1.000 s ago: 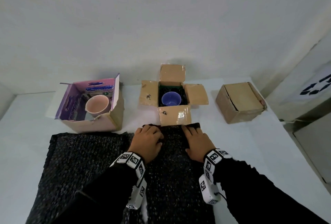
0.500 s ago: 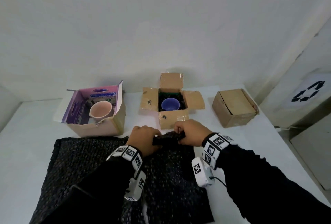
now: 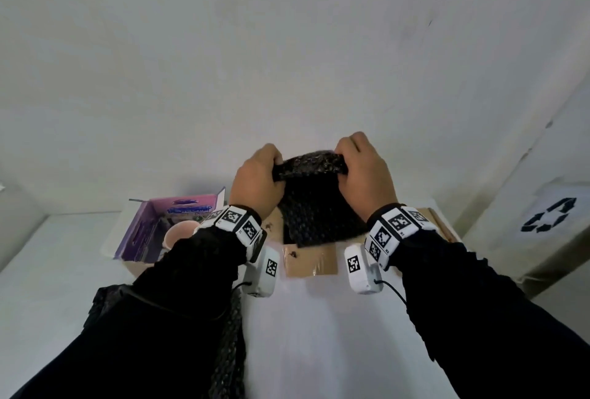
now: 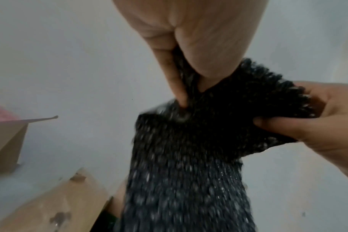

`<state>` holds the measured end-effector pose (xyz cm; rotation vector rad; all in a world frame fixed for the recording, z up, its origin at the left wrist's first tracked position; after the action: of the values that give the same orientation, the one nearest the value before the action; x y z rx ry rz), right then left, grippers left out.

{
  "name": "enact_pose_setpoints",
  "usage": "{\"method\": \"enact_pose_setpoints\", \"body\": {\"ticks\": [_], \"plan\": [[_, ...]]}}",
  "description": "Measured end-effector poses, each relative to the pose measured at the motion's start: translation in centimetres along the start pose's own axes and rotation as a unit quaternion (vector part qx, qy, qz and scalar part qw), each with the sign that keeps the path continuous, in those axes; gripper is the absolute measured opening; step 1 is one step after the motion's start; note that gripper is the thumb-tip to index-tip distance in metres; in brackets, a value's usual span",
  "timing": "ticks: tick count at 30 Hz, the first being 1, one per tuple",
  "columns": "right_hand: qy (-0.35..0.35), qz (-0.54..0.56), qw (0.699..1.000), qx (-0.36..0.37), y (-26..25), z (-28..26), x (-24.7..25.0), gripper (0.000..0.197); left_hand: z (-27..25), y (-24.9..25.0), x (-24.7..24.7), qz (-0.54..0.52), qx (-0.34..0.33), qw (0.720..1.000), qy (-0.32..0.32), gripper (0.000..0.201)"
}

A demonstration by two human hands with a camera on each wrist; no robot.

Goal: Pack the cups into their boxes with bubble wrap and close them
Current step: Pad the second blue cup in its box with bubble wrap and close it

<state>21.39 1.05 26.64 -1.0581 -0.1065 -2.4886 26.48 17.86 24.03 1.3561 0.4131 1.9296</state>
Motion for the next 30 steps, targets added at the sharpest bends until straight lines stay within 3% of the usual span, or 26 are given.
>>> {"method": "enact_pose_setpoints", "body": {"ticks": [3, 6, 11, 15, 17, 21, 23, 25, 26, 28, 30], "plan": [[0.079, -0.062, 0.992, 0.074, -0.5, 0.5, 1.6, 0.037, 0.0, 0.3, 1.0, 0.000, -0.058, 0.996, 0.074, 0.047], [0.056, -0.113, 0.983, 0.132, -0.8, -0.6, -0.1, 0.030, -1.0, -0.1, 0.3, 0.053, -0.111, 0.987, 0.102, 0.048], [-0.092, -0.086, 0.980, 0.156, 0.1, -5.6, -7.5, 0.028, -3.2, -3.9, -6.8, 0.178, -0.146, 0.973, -0.013, 0.031], [-0.258, -0.050, 0.959, 0.103, 1.9, -9.4, -13.7, 0.029, -5.4, -8.6, -13.1, 0.241, -0.087, 0.954, -0.154, 0.019], [-0.323, -0.020, 0.944, 0.071, 2.6, -10.7, -15.6, 0.031, -5.5, -9.1, -14.0, 0.244, -0.062, 0.952, -0.175, 0.013], [-0.356, 0.023, 0.933, 0.052, 3.2, -11.5, -17.1, 0.022, -5.1, -8.9, -14.6, 0.299, -0.098, 0.932, -0.177, 0.017], [-0.372, 0.031, 0.926, 0.058, 3.2, -11.8, -17.8, 0.018, -5.1, -9.6, -15.4, 0.328, -0.109, 0.915, -0.209, 0.033], [-0.378, 0.054, 0.922, 0.065, 3.1, -12.0, -18.3, 0.017, -5.5, -9.4, -16.0, 0.342, -0.128, 0.901, -0.233, 0.022], [-0.375, 0.073, 0.922, 0.063, 3.0, -12.0, -18.4, 0.020, -5.7, -9.3, -16.2, 0.335, -0.128, 0.901, -0.243, 0.023], [-0.372, 0.077, 0.922, 0.075, 2.9, -12.2, -18.6, 0.034, -6.3, -9.3, -16.7, 0.340, -0.131, 0.895, -0.258, 0.052], [-0.386, 0.040, 0.916, 0.101, 3.0, -12.8, -19.2, 0.044, -6.5, -8.9, -16.7, 0.359, -0.148, 0.888, -0.246, 0.055]]}}
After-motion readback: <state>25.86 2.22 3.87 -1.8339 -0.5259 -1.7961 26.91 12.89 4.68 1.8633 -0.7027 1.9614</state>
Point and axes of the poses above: each hand's wrist, its own z-axis towards the middle knuckle, its own x-axis out of the back of the hand, y = z × x, the point moved 9 cm from there along z, towards the middle knuckle, and after that the axes turned 11 degrees about x, right-handed, at the moved point
